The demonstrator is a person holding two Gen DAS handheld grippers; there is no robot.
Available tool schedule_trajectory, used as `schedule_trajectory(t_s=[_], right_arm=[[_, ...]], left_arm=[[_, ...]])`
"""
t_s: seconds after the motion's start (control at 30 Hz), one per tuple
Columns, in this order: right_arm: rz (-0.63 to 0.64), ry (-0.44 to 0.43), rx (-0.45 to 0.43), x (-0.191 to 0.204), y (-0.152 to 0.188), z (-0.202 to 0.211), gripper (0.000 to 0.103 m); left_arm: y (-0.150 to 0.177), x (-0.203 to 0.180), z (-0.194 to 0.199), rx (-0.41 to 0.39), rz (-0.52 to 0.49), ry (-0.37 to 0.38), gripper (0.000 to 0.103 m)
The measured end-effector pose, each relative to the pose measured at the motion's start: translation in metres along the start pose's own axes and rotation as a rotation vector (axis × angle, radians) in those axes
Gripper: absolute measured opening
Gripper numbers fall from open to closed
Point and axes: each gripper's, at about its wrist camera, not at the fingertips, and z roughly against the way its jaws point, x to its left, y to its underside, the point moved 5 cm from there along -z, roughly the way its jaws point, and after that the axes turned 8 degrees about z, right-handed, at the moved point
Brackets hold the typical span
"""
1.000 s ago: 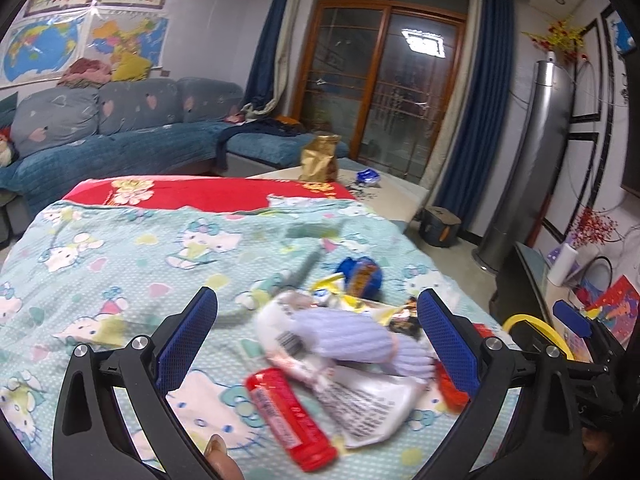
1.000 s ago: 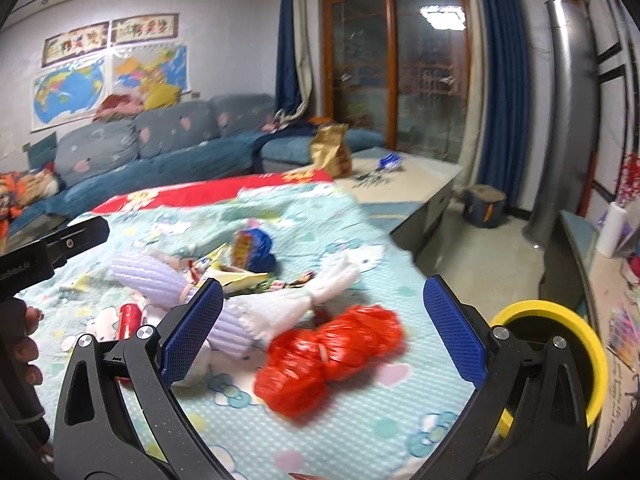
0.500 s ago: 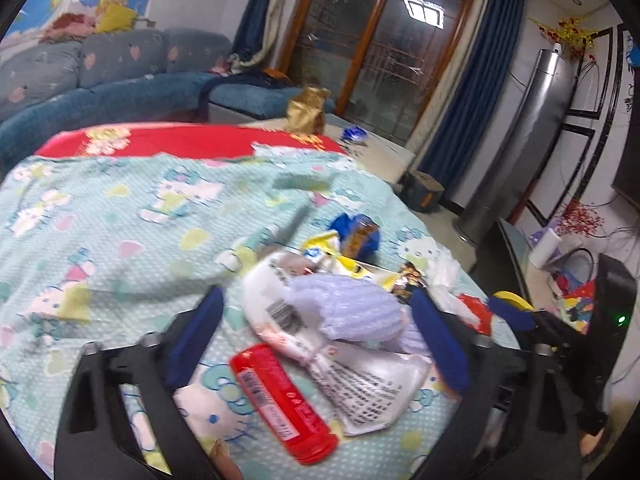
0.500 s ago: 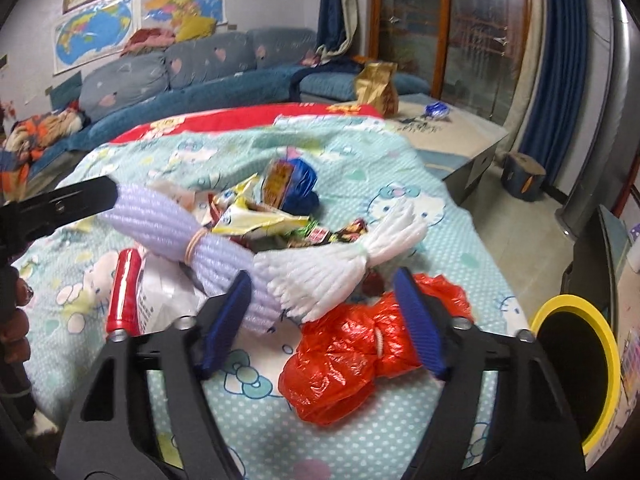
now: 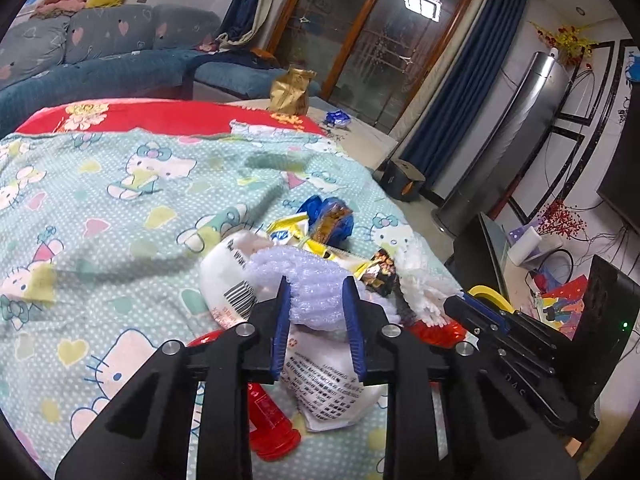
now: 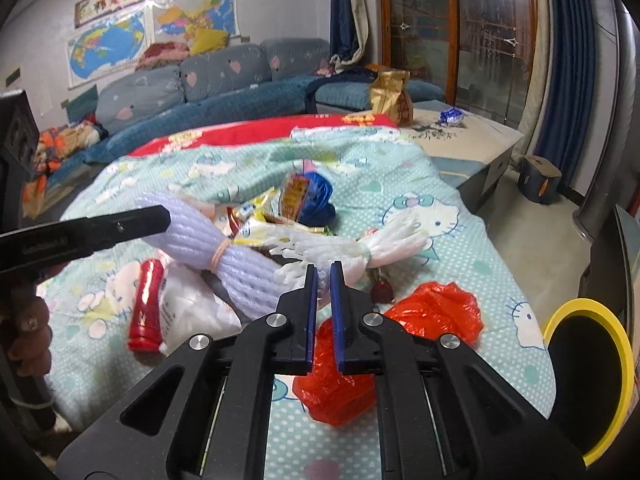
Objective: Collect trash
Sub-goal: 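Grasp the white mesh sleeve with the left tool while the right tool grasps the white glove, then carry mesh sleeve and glove to the yellow bin and open both tools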
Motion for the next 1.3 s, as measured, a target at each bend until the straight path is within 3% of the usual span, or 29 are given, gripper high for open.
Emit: schedule_trajectory(t_s=[0.27, 0.53, 1.3], right_arm=[[-0.023, 0.05, -0.08, -0.02, -0.008, 0.026, 0.004], [-0.041, 0.123, -0.097, -0.046, -0.003, 0.047, 0.004], [-0.193, 0.346, -0.07, -0.148, 0.055, 0.111, 0.004]], left_arm=[[-0.013, -0.024, 0.015, -0.048, -0.035, 0.052, 0.018], [-0.018, -0.068, 0.017, -0.064, -0.096, 0.134, 0.017], [0.017, -0.198, -0.021, 0.014, -0.267, 0.331, 0.016]])
